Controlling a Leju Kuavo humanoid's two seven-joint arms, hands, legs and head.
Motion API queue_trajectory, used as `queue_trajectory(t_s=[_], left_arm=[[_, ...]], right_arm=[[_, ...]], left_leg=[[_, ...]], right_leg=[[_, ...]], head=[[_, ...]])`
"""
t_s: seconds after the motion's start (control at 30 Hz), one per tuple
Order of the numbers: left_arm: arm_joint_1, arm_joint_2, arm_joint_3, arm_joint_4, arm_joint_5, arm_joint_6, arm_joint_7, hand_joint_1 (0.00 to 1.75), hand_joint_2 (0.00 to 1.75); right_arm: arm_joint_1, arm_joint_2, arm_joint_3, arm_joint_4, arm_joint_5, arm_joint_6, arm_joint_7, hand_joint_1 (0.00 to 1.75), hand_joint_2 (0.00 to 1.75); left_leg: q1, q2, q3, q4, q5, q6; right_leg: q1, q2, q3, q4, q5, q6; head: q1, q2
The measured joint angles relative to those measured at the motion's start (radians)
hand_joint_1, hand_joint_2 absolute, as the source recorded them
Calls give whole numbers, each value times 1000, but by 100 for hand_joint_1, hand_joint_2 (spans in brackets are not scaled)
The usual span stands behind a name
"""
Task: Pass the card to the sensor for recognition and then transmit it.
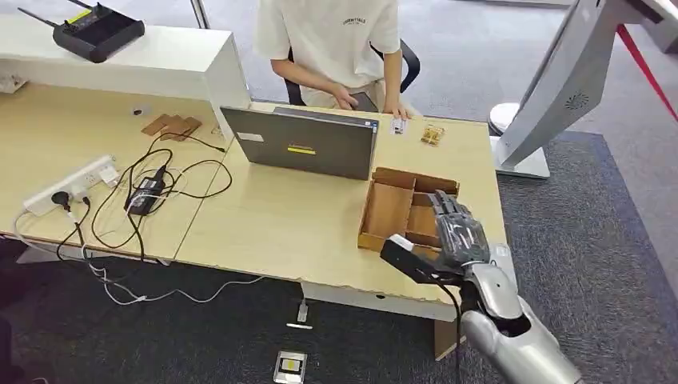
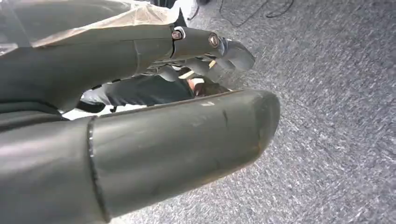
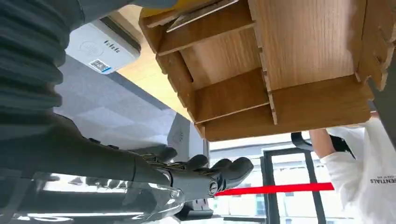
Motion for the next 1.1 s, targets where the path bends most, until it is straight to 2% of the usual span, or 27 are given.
queue_trajectory(t_s=[0.3, 0.47, 0.63, 0.77, 1.1], left_arm=[[-7, -5, 0, -2, -10, -1, -4, 0, 0], [-8, -6, 0, -7, -28, -2, -2, 0, 0], [-1, 4, -3, -55, -49, -3, 52, 0, 0], [4, 12, -4, -80, -53, -3, 56, 0, 0], [5, 14, -6, -96, -57, -2, 34, 0, 0]], right_arm=[[-1, 40, 11, 63, 25, -17, -11, 0, 175], [2, 46, 12, 72, 27, -15, -11, 0, 175], [15, 46, 11, 73, 50, -3, -8, 0, 175], [21, 52, 11, 74, 85, -4, -10, 0, 175], [22, 78, 12, 84, 138, -76, -33, 0, 175]], left_leg=[[0, 0, 0, 0, 0, 0], [0, 0, 0, 0, 0, 0], [0, 0, 0, 0, 0, 0], [0, 0, 0, 0, 0, 0], [0, 0, 0, 0, 0, 0]], right_leg=[[0, 0, 0, 0, 0, 0], [0, 0, 0, 0, 0, 0], [0, 0, 0, 0, 0, 0], [0, 0, 0, 0, 0, 0], [0, 0, 0, 0, 0, 0]], head=[[0, 0], [0, 0], [0, 0], [0, 0], [0, 0]])
